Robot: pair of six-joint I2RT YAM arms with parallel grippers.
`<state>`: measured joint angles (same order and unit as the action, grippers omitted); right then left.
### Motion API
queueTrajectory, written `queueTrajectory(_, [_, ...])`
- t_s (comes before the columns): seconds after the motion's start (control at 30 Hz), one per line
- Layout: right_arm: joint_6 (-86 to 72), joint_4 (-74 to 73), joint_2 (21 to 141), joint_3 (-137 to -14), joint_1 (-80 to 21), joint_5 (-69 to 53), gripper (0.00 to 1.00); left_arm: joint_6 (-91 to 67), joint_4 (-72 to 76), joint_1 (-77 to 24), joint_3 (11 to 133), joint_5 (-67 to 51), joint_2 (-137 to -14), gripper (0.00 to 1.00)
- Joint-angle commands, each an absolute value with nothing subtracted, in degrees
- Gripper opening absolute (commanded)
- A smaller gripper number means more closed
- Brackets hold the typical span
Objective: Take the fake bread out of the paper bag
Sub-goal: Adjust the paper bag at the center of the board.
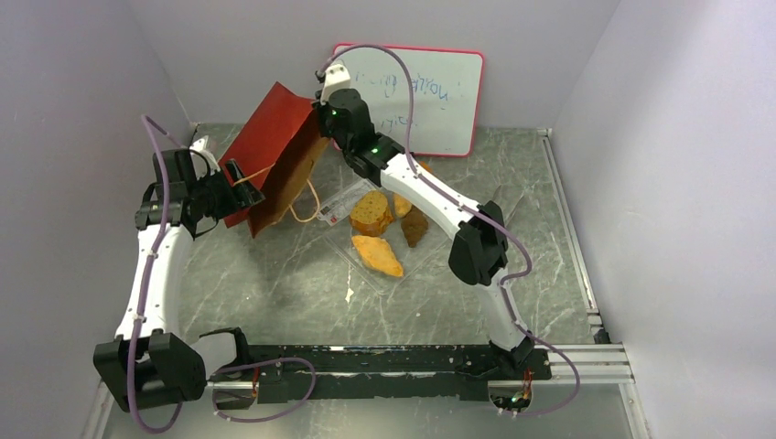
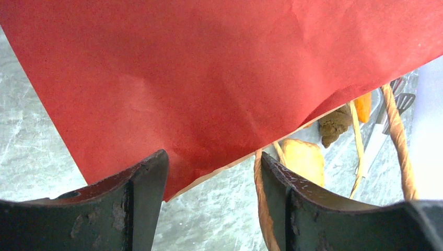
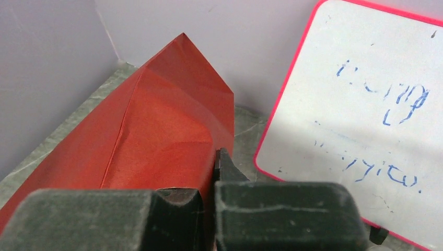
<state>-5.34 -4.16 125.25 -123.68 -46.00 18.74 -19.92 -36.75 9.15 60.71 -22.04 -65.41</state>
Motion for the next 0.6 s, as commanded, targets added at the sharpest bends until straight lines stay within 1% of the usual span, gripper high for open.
queueTrajectory(0.0, [-5.6, -2.5, 124.3, -126.8, -45.8, 18.7, 0.00, -18.0, -38.1, 9.1, 59.9, -23.0, -65.2, 0.58])
queueTrajectory(0.13, [-5.1, -3.6, 125.3, -129.5, -45.9, 18.3, 0.00, -16.3, -40.7, 5.7, 60.2, -22.3, -67.2, 0.57])
queueTrajectory(0.33, [-4.4, -3.6, 125.3, -130.4, -46.8, 16.5, 0.00, -16.8, -42.7, 0.1, 61.3, -15.8, -70.7, 0.57])
queueTrajectory(0.43, [-3.7, -2.6, 123.8, -127.9, -48.0, 15.9, 0.00, -18.2, -43.7, -0.6, 61.9, -11.5, -71.5, 0.57])
queueTrajectory(0.47, [-3.5, -2.0, 122.9, -126.5, -48.4, 16.0, 0.00, -18.7, -43.8, -0.6, 62.0, -10.1, -71.5, 0.61])
queueTrajectory(0.5, [-3.3, -1.1, 121.9, -124.9, -48.8, 16.2, 0.00, -19.3, -43.9, -0.6, 61.9, -8.5, -71.4, 0.81])
queueTrajectory(0.53, [-3.1, -0.4, 120.9, -123.8, -49.1, 16.3, 0.00, -20.0, -44.0, -0.6, 62.0, -6.7, -71.3, 0.98])
queueTrajectory(0.57, [-3.0, 0.0, 120.4, -123.1, -49.4, 16.6, 0.00, -20.4, -44.1, -0.6, 61.9, -5.2, -71.1, 0.99])
